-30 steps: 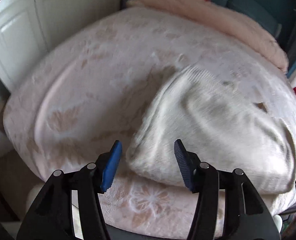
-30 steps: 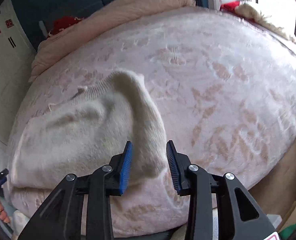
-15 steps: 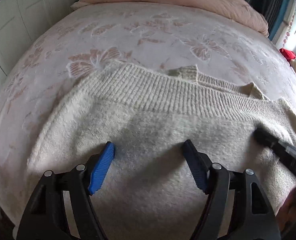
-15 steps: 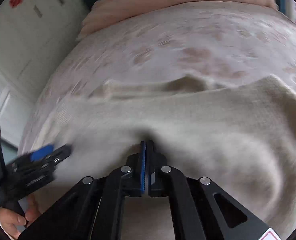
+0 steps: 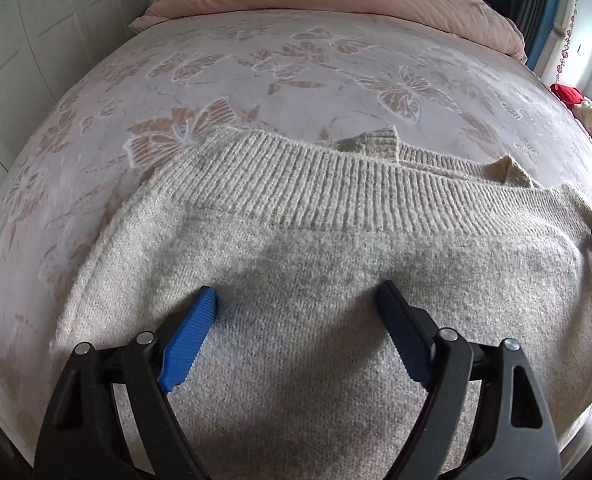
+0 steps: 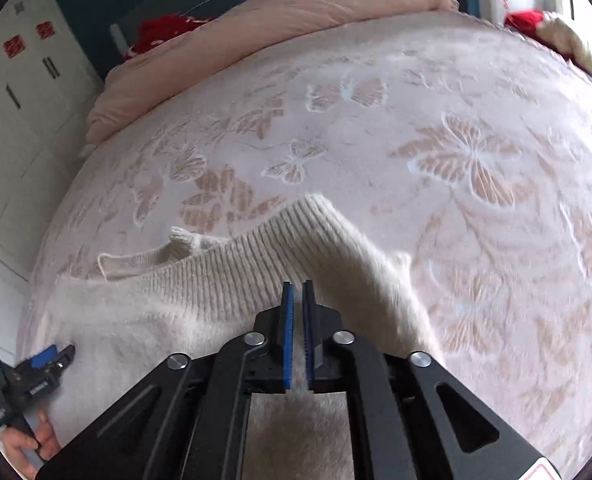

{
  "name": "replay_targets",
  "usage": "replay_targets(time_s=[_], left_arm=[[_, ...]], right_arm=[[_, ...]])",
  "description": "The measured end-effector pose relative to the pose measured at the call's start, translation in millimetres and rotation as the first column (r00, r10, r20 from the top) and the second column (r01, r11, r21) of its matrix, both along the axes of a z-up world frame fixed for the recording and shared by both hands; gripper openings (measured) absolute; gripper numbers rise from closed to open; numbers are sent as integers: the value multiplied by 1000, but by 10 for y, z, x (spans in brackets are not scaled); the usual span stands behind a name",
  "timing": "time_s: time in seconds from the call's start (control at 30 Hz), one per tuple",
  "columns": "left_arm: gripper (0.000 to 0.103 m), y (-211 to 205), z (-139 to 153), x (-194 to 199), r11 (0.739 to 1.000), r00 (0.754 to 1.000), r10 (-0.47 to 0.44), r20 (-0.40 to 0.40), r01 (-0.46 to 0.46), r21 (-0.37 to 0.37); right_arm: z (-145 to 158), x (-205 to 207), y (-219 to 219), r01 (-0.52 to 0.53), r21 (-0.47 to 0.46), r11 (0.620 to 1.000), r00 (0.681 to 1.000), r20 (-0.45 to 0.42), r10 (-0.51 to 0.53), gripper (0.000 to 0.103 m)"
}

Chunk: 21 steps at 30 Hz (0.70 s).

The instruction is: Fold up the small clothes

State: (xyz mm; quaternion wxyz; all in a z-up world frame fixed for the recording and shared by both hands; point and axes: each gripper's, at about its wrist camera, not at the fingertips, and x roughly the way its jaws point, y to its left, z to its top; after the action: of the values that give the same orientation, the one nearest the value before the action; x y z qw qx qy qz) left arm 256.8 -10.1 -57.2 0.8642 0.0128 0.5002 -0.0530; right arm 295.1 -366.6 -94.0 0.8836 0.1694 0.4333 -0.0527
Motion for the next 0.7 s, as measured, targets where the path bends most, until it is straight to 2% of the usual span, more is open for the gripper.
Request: replay_targets(time_s=[0.03, 0.07, 0.13, 0.2, 0.23, 0.33, 0.4, 0.43, 0.47, 0.53, 0.6, 0.63, 0.7], left_arm=[[81, -4, -1, 1, 1000, 1000, 1, -1, -1, 2], [80, -8, 0, 3, 1000, 1000, 1, -3, -1, 5], [81, -7, 1, 9, 1000, 1000, 1, -8, -1, 8], [81, -1, 3, 11, 1000, 1000, -2, -13, 2, 7], [81, 2, 1, 12, 1000, 1000, -3, -12, 3, 7], [81, -21, -10, 4, 1000, 1000, -5, -6, 5, 25], [81, -32, -10, 4, 999, 1000, -6, -10, 6, 33], [81, -30, -7, 10, 999, 1000, -7, -14, 7, 32], [81, -20, -4, 17, 1000, 1000, -8, -20, 8, 27], [79, 17, 43, 24, 1000, 1000, -9, -29, 9, 5], [76, 120, 237, 15, 998, 1000, -3, -9, 2, -64], [77, 173, 351, 26, 996, 1000, 3, 19, -1, -93], [78, 245, 550, 145, 997, 998, 14, 66, -9, -80]], right_arm=[[-99, 79, -57, 3, -20, 1000, 999, -49, -4, 6], [-190, 128, -172, 18, 9, 1000, 997, -70, -17, 0], [-166, 82, -363, 80, 103, 991, 995, -59, -75, 0], [-5, -1, -431, 140, 140, 980, 990, -16, -139, 3], [46, -10, -415, 133, 146, 980, 991, -3, -134, 10], [10, 138, -294, 82, 86, 993, 996, -42, -79, 11], [-107, 290, -272, 68, 36, 997, 996, -62, -66, 6], [-213, 357, -319, 74, 19, 997, 993, -91, -72, 0], [-294, 419, -403, 84, 41, 996, 992, -101, -80, 0], [-216, 390, -492, 135, 101, 986, 987, -96, -126, 0], [-10, 310, -456, 135, 116, 984, 990, -57, -130, 6], [103, 257, -393, 112, 91, 990, 994, -29, -110, 10], [253, 177, -253, 74, 13, 997, 997, 10, -74, 21]])
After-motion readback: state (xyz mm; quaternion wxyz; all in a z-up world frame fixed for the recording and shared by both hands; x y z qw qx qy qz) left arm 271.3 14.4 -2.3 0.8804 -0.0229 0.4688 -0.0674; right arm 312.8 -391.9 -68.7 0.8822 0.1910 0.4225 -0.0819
